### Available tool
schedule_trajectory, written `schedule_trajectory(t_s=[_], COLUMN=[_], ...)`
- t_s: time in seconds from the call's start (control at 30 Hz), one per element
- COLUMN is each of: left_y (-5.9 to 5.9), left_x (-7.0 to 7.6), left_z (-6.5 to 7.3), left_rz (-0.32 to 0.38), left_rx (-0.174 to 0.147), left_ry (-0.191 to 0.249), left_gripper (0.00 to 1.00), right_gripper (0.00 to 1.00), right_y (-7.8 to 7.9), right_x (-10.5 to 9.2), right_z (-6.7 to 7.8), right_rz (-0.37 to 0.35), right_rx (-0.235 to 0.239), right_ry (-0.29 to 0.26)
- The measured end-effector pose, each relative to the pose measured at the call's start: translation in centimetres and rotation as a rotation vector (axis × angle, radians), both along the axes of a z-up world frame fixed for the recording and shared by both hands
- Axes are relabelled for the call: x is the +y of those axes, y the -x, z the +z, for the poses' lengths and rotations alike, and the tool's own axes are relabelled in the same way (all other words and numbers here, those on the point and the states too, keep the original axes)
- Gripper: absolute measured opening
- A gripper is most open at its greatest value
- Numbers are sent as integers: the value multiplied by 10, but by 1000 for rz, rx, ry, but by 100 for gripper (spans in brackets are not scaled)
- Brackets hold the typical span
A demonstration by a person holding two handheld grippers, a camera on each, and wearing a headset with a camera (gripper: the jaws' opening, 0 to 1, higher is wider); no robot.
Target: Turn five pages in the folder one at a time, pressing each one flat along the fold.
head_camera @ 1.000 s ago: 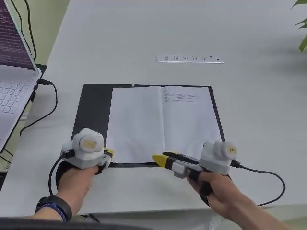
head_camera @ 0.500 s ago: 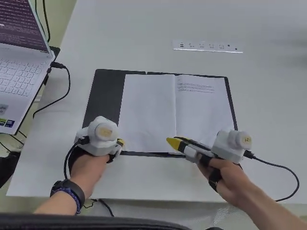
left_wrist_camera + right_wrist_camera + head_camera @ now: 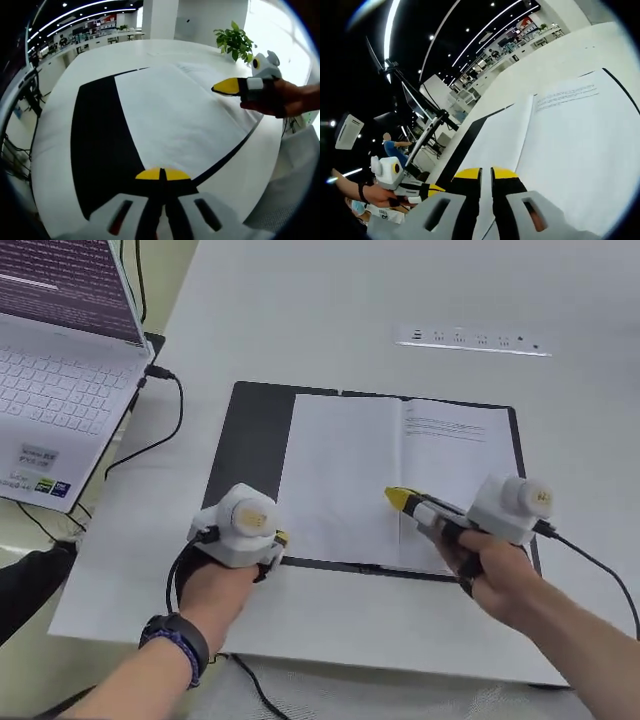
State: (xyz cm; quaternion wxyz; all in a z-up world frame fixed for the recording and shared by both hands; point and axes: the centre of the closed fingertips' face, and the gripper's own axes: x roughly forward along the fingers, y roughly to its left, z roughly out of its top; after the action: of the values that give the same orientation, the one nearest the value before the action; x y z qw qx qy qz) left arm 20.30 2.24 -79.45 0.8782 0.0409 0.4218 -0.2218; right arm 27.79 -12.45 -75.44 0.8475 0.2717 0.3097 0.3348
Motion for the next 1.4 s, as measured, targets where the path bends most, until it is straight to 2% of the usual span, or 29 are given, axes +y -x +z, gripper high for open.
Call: schedule_trajectory(t_s=[0.1, 0.33, 0.5, 0.8, 1.0, 1.2, 1.27, 1.33, 1.4], left_y=[0, 0, 0, -1, 0, -1, -1, -1, -2], left_x=[0, 0, 0, 0, 0, 0, 0, 0, 0], left_z=[0, 0, 1, 1, 1, 1, 1, 1, 1], left_rz=[19, 33, 42, 54, 61, 74, 73, 74, 80], left_rx=[14, 11, 12, 21, 25, 25, 27, 27, 24], left_ry=[18, 20, 23, 33, 33, 45, 42, 42, 49], left_gripper=[0, 0, 0, 0, 0, 0, 0, 0, 0], right_gripper=[4, 0, 0, 0, 0, 0, 0, 0, 0], right_y=[-8, -30, -40, -42, -59, -83, -93, -110, -118], right_x=[0, -7, -11, -2, -2, -6, -9, -15, -18], right_z=[-6, -12, -20, -12, -10, -9, -9, -11, -11], right_rz=[8, -5, -14, -9, -40, -145, -190, -239, -290], right_rx=[14, 4, 24, 8, 15, 12, 13, 18, 28], right_ry=[14, 27, 38, 15, 19, -2, -16, -27, -42])
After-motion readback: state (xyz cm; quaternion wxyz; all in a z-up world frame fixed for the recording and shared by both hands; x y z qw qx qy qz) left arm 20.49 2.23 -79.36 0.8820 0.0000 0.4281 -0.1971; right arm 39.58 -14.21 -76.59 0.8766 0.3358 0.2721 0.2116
